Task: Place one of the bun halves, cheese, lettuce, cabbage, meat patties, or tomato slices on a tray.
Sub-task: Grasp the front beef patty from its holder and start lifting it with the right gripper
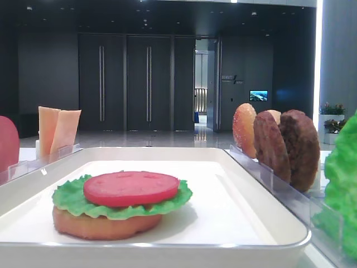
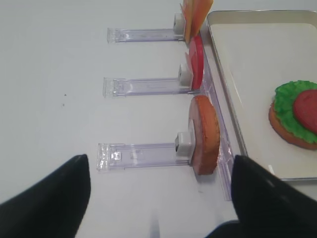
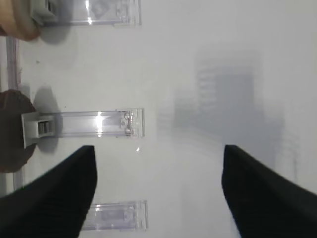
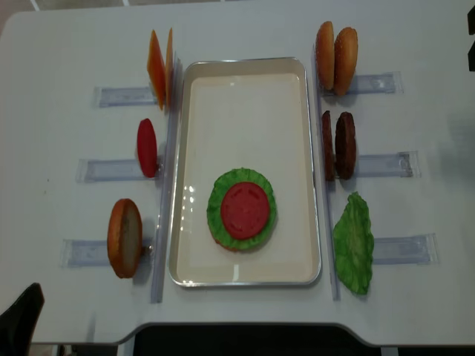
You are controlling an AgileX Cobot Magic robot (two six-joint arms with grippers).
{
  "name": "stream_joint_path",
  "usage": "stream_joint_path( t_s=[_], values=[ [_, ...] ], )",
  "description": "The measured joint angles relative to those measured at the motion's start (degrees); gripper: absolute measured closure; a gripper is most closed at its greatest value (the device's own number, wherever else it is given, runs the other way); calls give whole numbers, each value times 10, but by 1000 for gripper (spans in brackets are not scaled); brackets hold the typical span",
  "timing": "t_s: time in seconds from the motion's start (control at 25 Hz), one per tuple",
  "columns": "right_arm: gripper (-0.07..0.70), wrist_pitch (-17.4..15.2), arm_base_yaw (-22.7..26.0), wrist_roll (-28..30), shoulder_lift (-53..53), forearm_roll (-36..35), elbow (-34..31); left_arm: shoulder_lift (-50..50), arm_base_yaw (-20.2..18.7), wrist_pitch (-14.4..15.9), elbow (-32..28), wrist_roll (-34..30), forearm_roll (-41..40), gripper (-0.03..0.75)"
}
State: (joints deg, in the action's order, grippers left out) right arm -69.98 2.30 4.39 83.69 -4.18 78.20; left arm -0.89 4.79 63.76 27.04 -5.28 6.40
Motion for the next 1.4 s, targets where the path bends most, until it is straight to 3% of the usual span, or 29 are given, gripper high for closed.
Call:
stream_joint_path(
  t_s=[0.4, 0.6, 1.16, 1.4],
  values=[
    [128, 0, 0, 1, 9, 8, 18, 0, 0, 0, 0, 0, 0, 24],
    [128, 0, -13, -31, 9, 15, 18, 0, 0, 0, 0, 0, 0, 24],
    [128, 0, -199, -165, 31, 37, 19, 0, 0, 0, 0, 0, 0, 24],
    [128, 0, -246, -215, 40, 45, 23, 0, 0, 0, 0, 0, 0, 24]
  ],
)
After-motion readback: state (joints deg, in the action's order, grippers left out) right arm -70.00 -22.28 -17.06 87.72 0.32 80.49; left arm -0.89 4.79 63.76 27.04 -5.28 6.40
